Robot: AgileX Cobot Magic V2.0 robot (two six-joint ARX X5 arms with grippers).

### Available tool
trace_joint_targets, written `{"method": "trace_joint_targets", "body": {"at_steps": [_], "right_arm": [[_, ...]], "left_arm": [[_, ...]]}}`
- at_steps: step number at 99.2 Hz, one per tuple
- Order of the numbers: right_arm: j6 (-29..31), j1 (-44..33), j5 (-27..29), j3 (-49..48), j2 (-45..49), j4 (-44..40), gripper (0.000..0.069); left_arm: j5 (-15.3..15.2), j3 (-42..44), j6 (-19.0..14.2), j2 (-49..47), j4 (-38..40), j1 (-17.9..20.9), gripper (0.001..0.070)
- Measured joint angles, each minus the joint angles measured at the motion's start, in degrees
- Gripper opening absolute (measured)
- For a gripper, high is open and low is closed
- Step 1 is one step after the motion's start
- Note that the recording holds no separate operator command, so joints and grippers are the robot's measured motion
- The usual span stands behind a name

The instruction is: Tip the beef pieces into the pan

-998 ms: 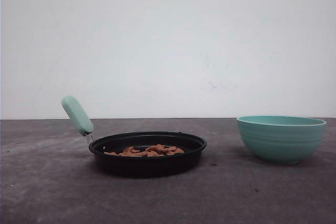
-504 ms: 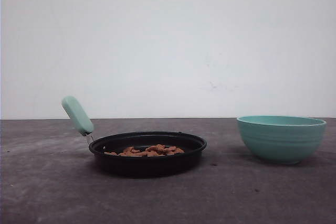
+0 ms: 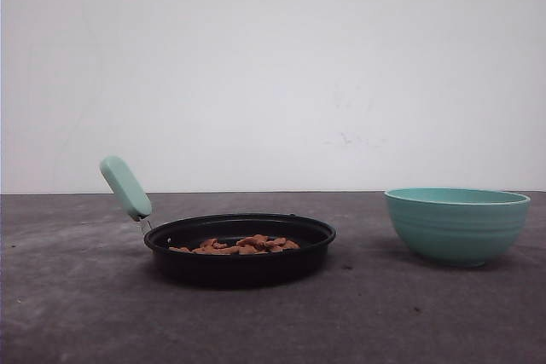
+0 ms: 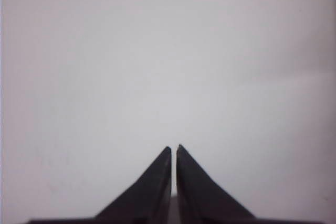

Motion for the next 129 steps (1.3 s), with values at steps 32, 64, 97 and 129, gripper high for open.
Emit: {"method": "trace_joint_targets", "body": {"at_steps": [32,64,97,129], "right_arm": [[0.0,-6.7,-24.4,-7.3,-0.2,-16.0,0.0014],[1.9,-11.8,-27.2,-24.3,-7.2,-7.6,0.0014],[5.7,-12.8,-30.3,-29.4,-9.7,-12.0,0.0014],[7.3,-10.5,-28.9,-29.4,-9.7,-13.4,0.0014]], "left_arm": [[0.0,0.0,0.0,0.0,0.0,0.0,0.0020],[0.0,0.0,0.0,0.0,0.0,0.0,0.0020],[0.0,0.0,0.0,0.0,0.0,0.0,0.0020],[0.0,0.0,0.0,-0.1,0.0,0.0,0.0020]]}}
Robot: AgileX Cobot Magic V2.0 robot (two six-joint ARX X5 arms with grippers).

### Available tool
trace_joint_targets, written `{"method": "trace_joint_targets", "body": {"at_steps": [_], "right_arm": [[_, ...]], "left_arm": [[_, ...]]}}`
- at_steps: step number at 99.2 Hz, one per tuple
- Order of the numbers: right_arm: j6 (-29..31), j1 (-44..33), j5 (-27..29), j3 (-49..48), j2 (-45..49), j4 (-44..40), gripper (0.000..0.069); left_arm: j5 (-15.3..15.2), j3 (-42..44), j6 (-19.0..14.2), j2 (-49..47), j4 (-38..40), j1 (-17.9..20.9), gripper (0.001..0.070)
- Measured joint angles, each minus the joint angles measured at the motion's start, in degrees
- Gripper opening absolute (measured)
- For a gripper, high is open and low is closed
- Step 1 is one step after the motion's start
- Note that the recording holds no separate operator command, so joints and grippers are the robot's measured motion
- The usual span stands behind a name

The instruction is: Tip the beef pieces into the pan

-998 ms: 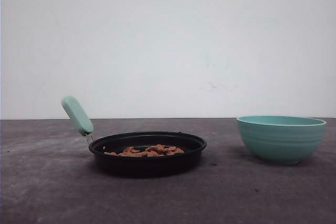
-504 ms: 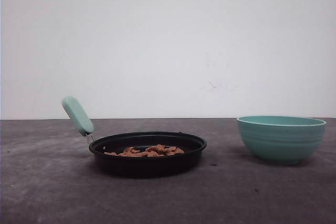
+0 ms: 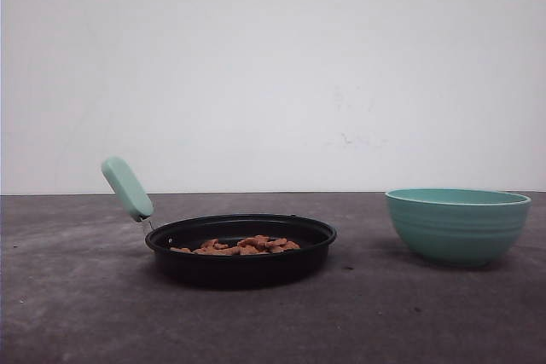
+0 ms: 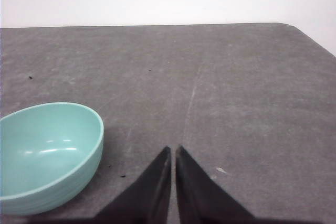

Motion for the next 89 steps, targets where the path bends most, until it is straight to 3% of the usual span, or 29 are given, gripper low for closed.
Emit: {"method": "trace_joint_targets", "body": {"at_steps": [89], "right_arm": [[-0.2,0.0,-1.9,0.0,0.0,-0.1,0.0014]], "left_arm": [[0.0,0.0,0.0,0.0,0.0,0.0,0.0020]]}}
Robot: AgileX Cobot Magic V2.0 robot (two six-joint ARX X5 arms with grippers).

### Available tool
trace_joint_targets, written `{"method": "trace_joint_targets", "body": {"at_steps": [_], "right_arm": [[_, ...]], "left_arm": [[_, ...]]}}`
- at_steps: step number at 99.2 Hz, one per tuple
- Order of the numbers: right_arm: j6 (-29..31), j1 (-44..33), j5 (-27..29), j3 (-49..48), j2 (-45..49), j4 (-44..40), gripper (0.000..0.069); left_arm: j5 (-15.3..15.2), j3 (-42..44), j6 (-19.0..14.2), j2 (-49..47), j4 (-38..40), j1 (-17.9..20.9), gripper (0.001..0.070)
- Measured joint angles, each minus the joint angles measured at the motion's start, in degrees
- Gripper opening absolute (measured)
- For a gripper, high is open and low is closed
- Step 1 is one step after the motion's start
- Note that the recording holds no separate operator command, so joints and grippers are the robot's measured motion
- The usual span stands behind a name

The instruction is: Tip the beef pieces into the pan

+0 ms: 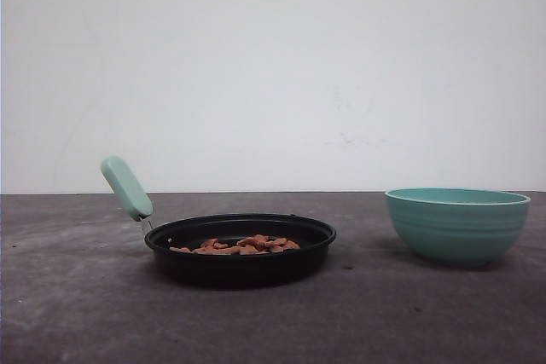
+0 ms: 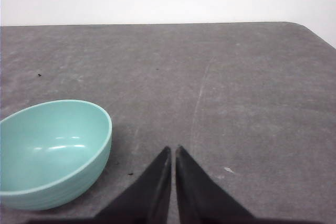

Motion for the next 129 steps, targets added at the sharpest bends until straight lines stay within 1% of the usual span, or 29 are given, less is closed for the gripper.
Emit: {"method": "trace_joint_targets", "body": {"at_steps": [20,30,40,47,52,58,65,71,74,80,86,92,100,110,115,117,125,129], "right_arm": [[0.0,0.0,0.0,0.0,0.0,0.0,0.0014],[0.0,0.0,0.0,0.0,0.0,0.0,0.0014],[0.0,0.0,0.0,0.0,0.0,0.0,0.0014],[0.0,0.0,0.0,0.0,0.0,0.0,0.0014],[0.0,0.0,0.0,0.0,0.0,0.0,0.0014],[0.0,0.0,0.0,0.0,0.0,0.0,0.0014],[0.0,0.0,0.0,0.0,0.0,0.0,0.0014],[0.0,0.0,0.0,0.0,0.0,0.0,0.0014],[0.0,0.0,0.0,0.0,0.0,0.0,0.0014],[0.0,0.0,0.0,0.0,0.0,0.0,0.0014],[0.0,0.0,0.0,0.0,0.0,0.0,0.0014],[0.0,0.0,0.0,0.0,0.0,0.0,0.0014],[0.0,0.0,0.2,0.0,0.0,0.0,0.0014],[0.0,0.0,0.3,0.0,0.0,0.0,0.0014],[0.0,0.0,0.2,0.0,0.0,0.0,0.0014],[0.0,0.0,0.2,0.0,0.0,0.0,0.0014],[0.0,0.0,0.2,0.0,0.0,0.1,0.0014],[0.0,0.0,0.2,0.0,0.0,0.1,0.0014]], "left_arm": [[0.0,0.0,0.0,0.0,0.0,0.0,0.0020],[0.0,0.0,0.8,0.0,0.0,0.0,0.0020],[0.0,0.0,2.4,-0.6,0.4,0.3,0.0020],[0.5,-0.9,4.0,-1.8,3.2,1.1,0.0020],[2.3,-2.9,5.8,-2.8,8.0,1.6,0.0020],[6.2,-7.1,8.7,-4.0,15.1,2.2,0.0020],[10.6,-14.0,12.6,-5.9,22.9,3.5,0.0020],[11.5,-20.4,15.2,-8.2,28.6,5.4,0.0020],[11.7,-23.6,15.6,-9.7,31.1,6.7,0.0020],[11.4,-29.4,15.3,-13.3,34.6,9.3,0.0020],[10.1,-34.5,14.0,-17.2,36.5,11.5,0.0020],[8.7,-39.1,12.5,-21.0,38.2,12.5,0.0020],[8.7,-43.2,11.5,-21.6,41.1,12.7,0.0020],[8.8,-46.8,10.1,-21.7,41.0,12.7,0.0020],[8.2,-48.2,9.0,-21.7,41.1,12.7,0.0020],[7.6,-48.8,8.3,-21.7,41.2,12.7,0.0020],[6.9,-51.1,5.6,-21.7,42.3,12.8,0.0020],[6.2,-51.3,4.3,-21.7,41.4,12.8,0.0020]]}}
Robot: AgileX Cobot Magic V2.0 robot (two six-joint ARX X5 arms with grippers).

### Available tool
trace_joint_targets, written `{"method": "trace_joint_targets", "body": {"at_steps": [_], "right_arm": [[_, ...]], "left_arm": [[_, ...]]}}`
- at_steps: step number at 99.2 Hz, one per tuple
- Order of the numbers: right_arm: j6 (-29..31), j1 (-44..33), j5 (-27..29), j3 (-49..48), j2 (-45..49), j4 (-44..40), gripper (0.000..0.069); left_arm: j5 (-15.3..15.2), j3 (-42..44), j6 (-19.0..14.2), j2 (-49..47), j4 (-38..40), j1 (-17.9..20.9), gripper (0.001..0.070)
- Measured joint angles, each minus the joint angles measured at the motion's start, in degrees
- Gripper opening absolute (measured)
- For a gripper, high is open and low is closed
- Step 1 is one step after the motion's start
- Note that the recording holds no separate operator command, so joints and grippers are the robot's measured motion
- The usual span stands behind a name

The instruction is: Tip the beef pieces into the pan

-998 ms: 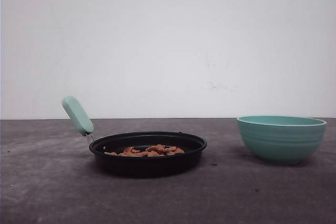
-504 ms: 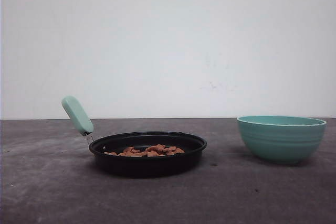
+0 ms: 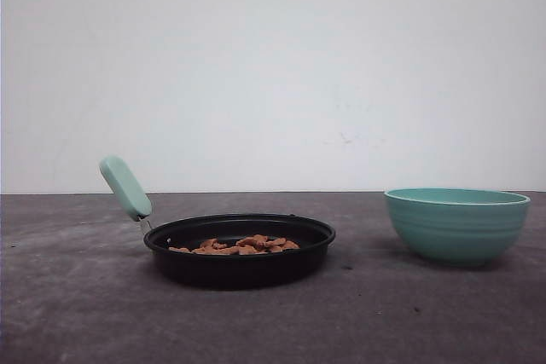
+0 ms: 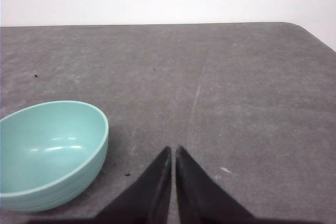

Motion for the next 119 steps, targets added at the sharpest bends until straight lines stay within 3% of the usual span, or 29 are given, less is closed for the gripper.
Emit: {"method": "trace_joint_targets", "body": {"at_steps": [7,27,51,71,119], "right_arm": [[0.0,0.0,0.0,0.0,0.0,0.0,0.0014],[0.0,0.0,0.0,0.0,0.0,0.0,0.0014],[0.0,0.0,0.0,0.0,0.0,0.0,0.0014],[0.0,0.0,0.0,0.0,0.0,0.0,0.0014],[0.0,0.0,0.0,0.0,0.0,0.0,0.0014]], "left_arm": [[-0.5,0.0,-1.2,0.0,-1.2,0.1,0.0020],[-2.0,0.0,-0.6,0.0,-6.5,0.3,0.0020],[-4.4,0.0,2.0,-0.1,-6.4,0.7,0.0021],[-4.4,0.0,3.8,-0.1,-6.4,0.7,0.0021],[-4.4,0.0,3.9,-0.1,-6.4,0.7,0.0021]]}}
